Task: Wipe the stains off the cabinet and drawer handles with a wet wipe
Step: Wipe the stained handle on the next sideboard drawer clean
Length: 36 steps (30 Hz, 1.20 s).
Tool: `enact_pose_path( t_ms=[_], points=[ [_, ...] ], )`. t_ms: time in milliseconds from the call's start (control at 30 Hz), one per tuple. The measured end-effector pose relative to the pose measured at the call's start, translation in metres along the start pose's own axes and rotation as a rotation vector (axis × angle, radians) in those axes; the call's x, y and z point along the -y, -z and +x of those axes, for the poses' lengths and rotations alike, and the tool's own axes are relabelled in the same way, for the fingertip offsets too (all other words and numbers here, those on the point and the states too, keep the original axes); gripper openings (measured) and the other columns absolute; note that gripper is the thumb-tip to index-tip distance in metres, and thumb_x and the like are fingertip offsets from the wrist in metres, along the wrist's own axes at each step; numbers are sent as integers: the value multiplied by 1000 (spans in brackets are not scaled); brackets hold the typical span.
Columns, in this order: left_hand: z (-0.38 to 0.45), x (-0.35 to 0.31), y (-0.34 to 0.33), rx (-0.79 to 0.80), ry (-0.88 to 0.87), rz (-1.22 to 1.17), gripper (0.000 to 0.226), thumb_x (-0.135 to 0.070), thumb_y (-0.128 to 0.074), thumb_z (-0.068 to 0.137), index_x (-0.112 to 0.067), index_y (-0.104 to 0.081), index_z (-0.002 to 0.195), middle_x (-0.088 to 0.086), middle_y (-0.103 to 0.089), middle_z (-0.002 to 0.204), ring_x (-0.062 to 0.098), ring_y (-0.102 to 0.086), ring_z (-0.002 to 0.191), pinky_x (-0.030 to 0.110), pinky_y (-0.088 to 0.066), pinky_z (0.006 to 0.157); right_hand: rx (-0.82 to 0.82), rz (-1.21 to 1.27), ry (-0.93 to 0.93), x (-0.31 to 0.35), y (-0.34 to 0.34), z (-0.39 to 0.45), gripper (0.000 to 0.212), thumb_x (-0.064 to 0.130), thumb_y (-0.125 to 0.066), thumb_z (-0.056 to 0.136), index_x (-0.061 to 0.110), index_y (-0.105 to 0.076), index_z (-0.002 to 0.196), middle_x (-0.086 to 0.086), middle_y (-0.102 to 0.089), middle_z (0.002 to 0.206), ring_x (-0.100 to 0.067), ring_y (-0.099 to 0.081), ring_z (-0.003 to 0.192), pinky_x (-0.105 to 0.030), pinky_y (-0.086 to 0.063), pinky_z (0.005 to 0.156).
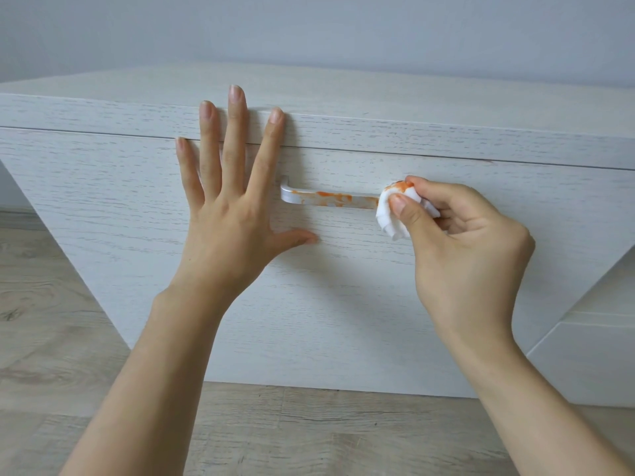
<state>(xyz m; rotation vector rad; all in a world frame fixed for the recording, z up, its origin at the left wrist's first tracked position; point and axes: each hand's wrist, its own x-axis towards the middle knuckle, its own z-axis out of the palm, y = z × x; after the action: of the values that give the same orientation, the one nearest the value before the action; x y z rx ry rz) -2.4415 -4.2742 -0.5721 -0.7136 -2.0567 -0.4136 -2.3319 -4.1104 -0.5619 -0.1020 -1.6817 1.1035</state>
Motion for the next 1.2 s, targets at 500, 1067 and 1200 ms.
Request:
enact_pose_path(
  t_ms=[500,1067,1200],
  points=[
    [-1,-1,0,1,1,11,128,-59,-79,59,-19,-2,153,20,4,155,38,9,142,53,7,112,52,-239,110,8,1,-6,27,13,-68,83,8,-69,110,6,-57,87,13,-50,74,3,-32,70],
    [0,-1,1,12,2,-16,126,-59,-77,60,-19,-2,152,20,5,155,39,10,141,53,8,111,-1,-170,115,-1,-1,-8,23,14,-67,84,11,-70,107,6,-64,87,1,-57,78,-7,-40,73],
    [0,-2,2,16,-1,-21,125,-58,-77,60,-18,-3,152,21,4,155,39,11,141,54,8,111,-91,-61,66,-1,3,-4,28,20,-70,82,24,-65,109,22,-61,90,6,-59,81,-19,-47,78]
  ],
)
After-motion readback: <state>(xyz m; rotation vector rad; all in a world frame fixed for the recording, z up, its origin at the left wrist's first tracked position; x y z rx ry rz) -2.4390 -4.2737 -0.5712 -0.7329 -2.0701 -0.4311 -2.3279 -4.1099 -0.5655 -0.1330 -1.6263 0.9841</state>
